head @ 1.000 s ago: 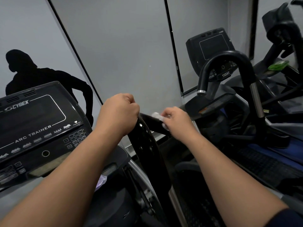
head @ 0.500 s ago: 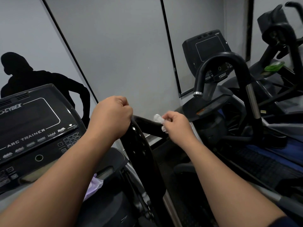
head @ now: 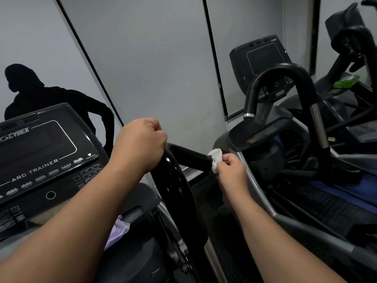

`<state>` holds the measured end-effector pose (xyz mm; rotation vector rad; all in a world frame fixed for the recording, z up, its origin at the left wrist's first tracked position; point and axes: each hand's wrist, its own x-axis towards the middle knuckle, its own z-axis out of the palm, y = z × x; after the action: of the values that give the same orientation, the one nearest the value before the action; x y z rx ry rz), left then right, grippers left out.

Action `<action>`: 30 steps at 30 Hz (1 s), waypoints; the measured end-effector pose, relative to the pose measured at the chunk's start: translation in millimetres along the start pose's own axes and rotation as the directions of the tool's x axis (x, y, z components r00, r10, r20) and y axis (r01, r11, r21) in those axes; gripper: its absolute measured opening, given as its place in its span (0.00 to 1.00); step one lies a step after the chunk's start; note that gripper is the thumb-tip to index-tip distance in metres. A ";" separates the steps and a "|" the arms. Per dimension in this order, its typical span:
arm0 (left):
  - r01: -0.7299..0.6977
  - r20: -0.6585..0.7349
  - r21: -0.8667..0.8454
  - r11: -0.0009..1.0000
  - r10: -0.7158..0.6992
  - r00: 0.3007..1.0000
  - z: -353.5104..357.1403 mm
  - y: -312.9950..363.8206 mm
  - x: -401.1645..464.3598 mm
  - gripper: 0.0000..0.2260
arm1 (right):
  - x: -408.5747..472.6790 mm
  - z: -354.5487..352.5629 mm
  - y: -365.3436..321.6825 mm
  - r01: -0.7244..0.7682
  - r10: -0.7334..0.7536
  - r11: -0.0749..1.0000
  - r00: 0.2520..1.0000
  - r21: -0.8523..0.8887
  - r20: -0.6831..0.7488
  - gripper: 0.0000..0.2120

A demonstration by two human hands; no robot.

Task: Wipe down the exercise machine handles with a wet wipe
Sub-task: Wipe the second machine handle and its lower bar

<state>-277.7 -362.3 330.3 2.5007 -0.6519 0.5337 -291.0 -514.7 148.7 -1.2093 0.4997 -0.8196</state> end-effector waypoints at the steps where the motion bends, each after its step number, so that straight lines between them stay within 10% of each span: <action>1: 0.003 0.002 -0.004 1.000 -0.003 1.000 0.0 0.1 0.0 0.08 | -0.6 0.7 4.8 -0.039 0.039 0.999 0.999 0.010 0.011 0.07; 30: 0.004 0.019 -0.050 0.999 -0.003 1.000 -0.2 -2.1 0.0 0.09 | -19.9 15.5 10.1 -0.357 0.316 0.729 0.933 0.585 0.175 0.13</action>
<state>-276.6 -360.6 329.8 2.4628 -0.6597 0.4874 -289.2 -488.4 142.2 -0.5117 0.3445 -0.5550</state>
